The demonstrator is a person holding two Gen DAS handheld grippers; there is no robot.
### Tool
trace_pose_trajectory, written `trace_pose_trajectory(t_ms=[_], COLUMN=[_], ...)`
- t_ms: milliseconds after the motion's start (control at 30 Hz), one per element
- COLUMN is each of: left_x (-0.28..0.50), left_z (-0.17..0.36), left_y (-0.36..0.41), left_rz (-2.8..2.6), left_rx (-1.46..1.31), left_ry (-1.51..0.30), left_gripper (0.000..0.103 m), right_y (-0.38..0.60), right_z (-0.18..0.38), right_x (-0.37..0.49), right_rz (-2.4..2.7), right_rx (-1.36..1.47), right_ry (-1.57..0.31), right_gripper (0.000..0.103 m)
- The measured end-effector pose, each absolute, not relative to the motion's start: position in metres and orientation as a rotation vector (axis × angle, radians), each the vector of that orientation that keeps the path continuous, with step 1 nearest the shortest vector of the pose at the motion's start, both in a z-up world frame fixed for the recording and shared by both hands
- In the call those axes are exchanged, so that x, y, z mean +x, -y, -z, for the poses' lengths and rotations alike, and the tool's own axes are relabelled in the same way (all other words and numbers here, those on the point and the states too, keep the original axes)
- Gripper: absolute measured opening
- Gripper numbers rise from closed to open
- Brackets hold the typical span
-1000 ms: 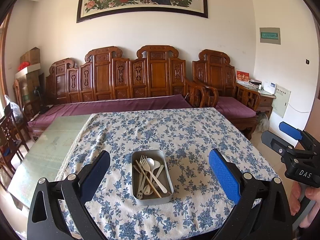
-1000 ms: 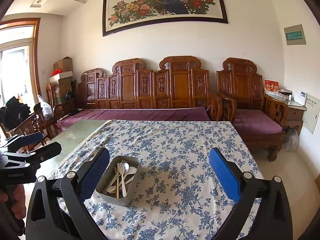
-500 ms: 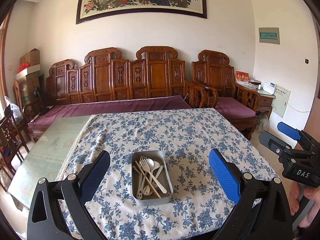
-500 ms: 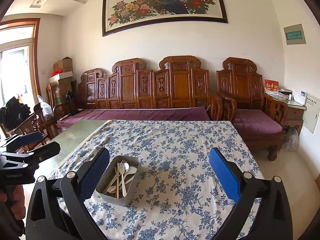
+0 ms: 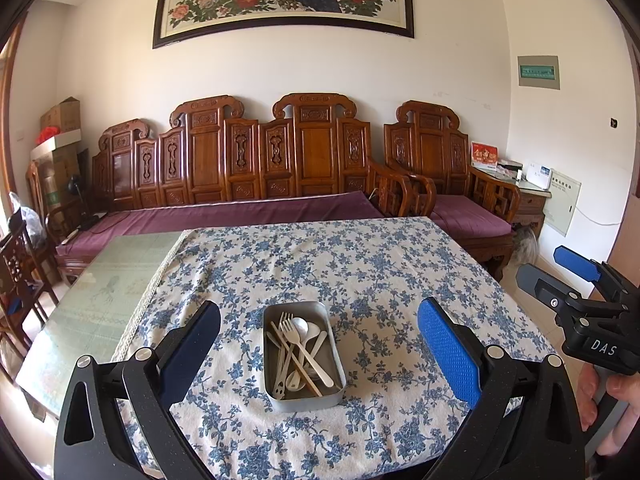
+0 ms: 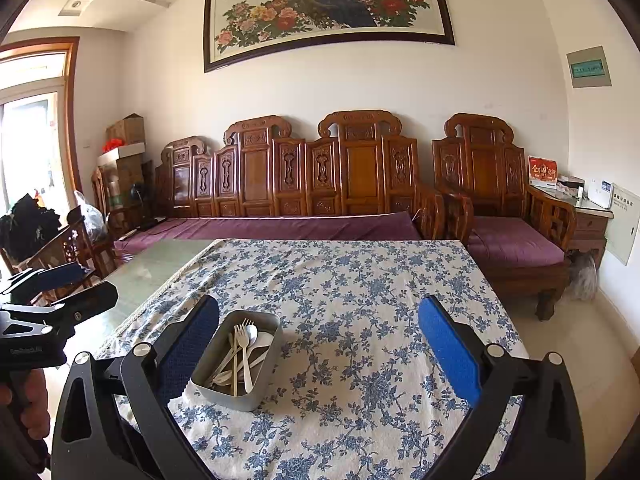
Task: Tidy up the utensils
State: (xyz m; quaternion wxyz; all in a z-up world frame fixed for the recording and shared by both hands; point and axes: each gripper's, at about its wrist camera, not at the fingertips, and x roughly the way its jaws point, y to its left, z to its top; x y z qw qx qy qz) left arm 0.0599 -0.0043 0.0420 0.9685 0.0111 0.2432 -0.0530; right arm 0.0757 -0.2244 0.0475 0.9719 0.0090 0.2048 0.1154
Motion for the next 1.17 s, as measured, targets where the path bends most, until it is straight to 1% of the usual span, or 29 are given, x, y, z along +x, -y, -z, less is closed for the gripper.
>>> trace_pose_trajectory(t_ms=[1167], left_x=[0.0558], left_z=[-0.0455], left_y=[0.0076], left_rz=[0.118], left_rx=[0.019], left_ry=[-0.489], left_gripper=[0.095], right_y=[0.2252], right_z=[-0.0464], right_x=[0.0769], right_rz=[-0.23], right_rx=[0.02], right_ry=[-0.413], right_gripper=[0.1])
